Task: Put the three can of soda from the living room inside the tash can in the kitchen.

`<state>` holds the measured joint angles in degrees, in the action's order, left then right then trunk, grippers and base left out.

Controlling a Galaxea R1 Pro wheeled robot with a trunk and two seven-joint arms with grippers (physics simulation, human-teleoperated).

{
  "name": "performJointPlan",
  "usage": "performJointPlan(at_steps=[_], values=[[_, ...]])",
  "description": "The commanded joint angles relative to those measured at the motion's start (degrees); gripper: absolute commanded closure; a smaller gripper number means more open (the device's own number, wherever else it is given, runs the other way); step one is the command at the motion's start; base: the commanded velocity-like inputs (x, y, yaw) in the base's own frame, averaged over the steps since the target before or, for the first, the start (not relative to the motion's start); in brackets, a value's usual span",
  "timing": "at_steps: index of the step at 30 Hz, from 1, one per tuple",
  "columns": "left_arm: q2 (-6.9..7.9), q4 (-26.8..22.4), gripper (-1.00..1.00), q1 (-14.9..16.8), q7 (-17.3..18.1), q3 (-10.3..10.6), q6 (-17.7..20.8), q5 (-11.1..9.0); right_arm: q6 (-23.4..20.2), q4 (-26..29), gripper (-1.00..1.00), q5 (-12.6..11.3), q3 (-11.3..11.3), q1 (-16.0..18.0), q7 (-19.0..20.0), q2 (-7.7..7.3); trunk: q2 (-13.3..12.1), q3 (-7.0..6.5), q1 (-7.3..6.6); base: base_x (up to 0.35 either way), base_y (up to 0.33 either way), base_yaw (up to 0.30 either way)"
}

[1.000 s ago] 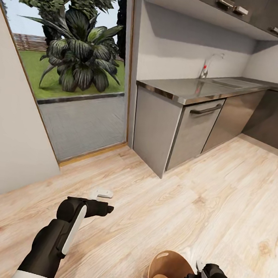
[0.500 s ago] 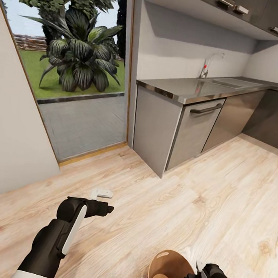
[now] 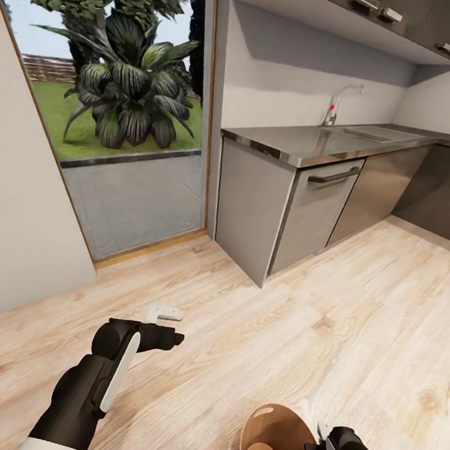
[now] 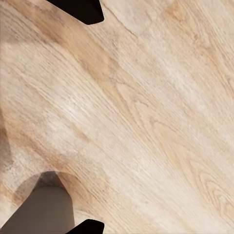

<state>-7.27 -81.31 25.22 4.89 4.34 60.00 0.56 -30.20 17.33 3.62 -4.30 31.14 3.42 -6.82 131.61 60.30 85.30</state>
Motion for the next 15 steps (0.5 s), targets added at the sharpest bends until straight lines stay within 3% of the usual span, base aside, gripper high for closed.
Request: performJointPlan(at_steps=[1, 9, 15], values=[[-0.01, 0.0, -1.0, 0.0, 0.0, 0.0, 0.0, 0.0, 0.1, 0.0, 1.0, -1.2, -0.2, 0.0, 0.3, 0.04, 0.0, 0.0, 0.01, 0.0, 0.0, 0.0], [0.04, 0.0, -1.0, 0.0, 0.2, 0.8, 0.0, 0.1, 0.4, 0.1, 1.0, -1.1, -0.3, 0.0, 0.3, -0.03, 0.0, 0.0, 0.01, 0.0, 0.0, 0.0], [0.05, 0.0, -1.0, 0.1, 0.4, 1.4, 0.0, 0.1, 0.4, 0.1, 1.0, -1.0, -0.2, 0.0, 0.3, -0.03, -2.4, -1.07, -1.31, 0.0, 0.0, 0.0]])
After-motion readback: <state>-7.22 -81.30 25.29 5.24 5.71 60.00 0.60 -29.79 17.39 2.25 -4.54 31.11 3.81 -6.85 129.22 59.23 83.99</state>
